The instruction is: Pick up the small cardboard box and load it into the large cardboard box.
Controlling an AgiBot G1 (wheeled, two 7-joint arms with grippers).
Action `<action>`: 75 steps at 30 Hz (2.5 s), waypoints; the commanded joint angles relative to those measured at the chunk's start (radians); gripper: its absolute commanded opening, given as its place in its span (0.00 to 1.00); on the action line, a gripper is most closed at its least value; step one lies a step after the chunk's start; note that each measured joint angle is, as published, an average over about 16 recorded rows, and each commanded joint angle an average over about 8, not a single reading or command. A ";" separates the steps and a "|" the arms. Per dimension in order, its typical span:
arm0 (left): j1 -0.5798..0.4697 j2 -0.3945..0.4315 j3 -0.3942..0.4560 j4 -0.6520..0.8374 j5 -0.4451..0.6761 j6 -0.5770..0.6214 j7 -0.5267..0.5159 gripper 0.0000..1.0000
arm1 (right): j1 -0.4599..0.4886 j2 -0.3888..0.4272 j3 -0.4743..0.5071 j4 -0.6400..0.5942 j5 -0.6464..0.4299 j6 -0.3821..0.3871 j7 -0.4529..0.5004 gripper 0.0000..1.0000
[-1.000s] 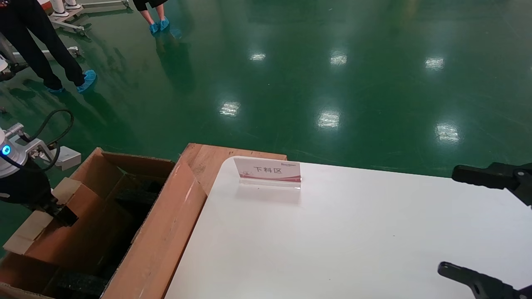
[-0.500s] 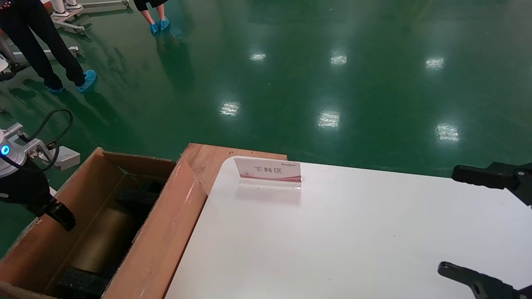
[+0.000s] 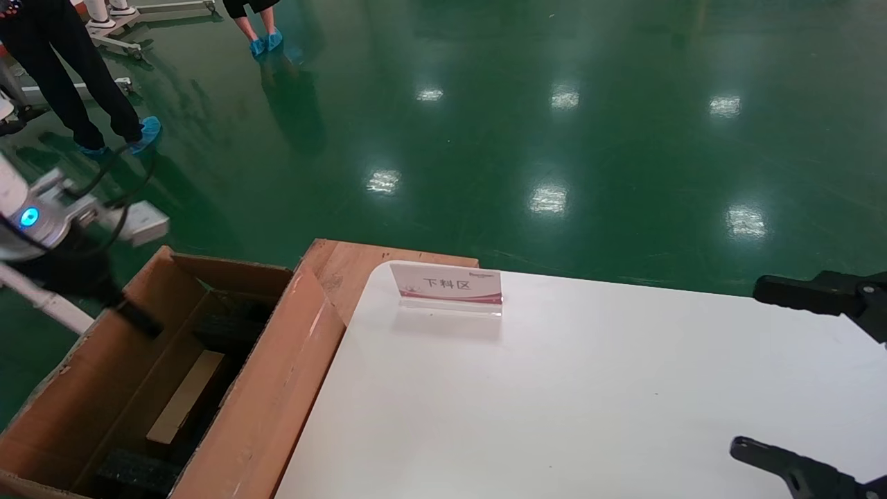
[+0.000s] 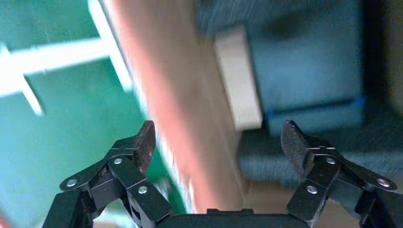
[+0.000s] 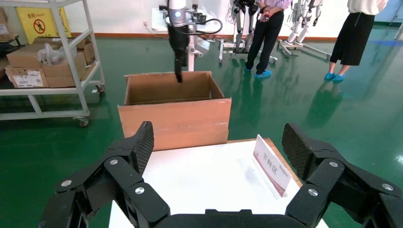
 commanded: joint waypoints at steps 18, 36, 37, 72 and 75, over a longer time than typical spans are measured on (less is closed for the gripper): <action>-0.385 -0.267 -0.088 -0.646 0.103 -0.307 0.099 1.00 | 0.000 0.000 -0.001 0.000 0.000 0.000 -0.001 1.00; -0.048 -0.248 -0.555 -0.678 0.021 -0.172 0.223 1.00 | 0.001 0.000 -0.001 -0.001 0.000 0.000 -0.001 1.00; -0.021 -0.246 -0.591 -0.678 0.013 -0.160 0.233 1.00 | 0.001 0.000 -0.001 -0.001 0.000 0.000 -0.001 1.00; 0.940 -0.149 -1.847 -0.683 -0.248 0.258 0.586 1.00 | 0.001 0.001 -0.003 -0.001 0.002 0.001 -0.002 1.00; 1.022 -0.141 -1.955 -0.683 -0.271 0.293 0.616 1.00 | 0.001 0.001 -0.003 -0.001 0.002 0.001 -0.002 1.00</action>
